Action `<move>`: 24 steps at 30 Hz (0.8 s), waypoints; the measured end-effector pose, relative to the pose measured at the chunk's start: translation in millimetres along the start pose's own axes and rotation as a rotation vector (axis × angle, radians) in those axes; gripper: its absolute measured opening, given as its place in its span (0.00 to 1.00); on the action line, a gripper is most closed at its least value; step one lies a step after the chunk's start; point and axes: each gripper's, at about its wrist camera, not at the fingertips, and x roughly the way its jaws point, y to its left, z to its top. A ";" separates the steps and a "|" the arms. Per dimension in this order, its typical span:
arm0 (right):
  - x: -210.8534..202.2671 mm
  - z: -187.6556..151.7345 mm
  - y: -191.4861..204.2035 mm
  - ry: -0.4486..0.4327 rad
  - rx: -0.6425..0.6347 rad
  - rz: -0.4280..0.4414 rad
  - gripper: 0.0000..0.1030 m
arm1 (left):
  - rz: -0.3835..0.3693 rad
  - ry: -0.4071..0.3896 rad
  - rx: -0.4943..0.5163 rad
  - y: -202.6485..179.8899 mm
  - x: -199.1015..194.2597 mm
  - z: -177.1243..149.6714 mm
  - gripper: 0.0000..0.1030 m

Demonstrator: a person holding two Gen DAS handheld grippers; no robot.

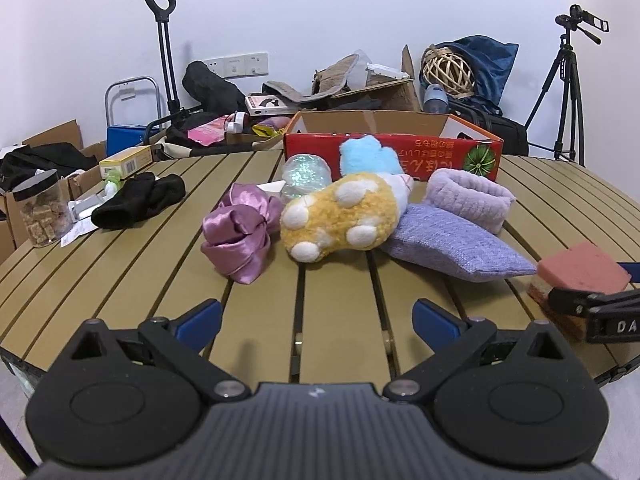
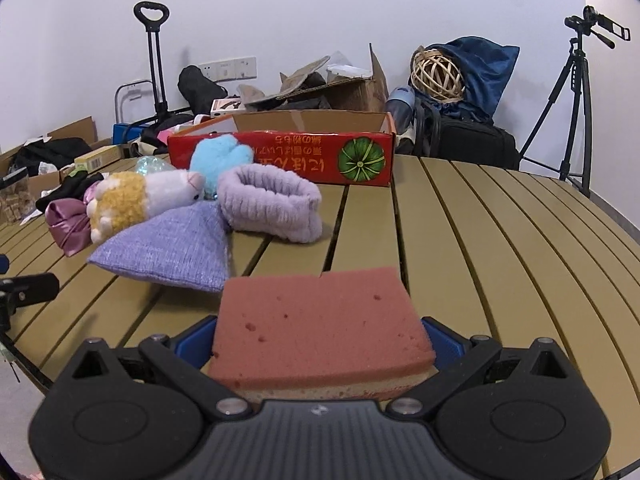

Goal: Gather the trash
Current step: 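Close the right gripper on the pink sponge while the left tool approaches the pink scrunchie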

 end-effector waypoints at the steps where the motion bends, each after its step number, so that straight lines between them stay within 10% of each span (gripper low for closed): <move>1: 0.5 -0.5 1.2 0.003 -0.003 0.001 1.00 | -0.003 0.000 0.000 -0.1 0.3 0.5 1.00; 24: -18.7 -5.7 -1.6 -0.122 0.102 -0.128 0.95 | 0.120 -0.018 -0.050 54.1 38.5 39.9 1.00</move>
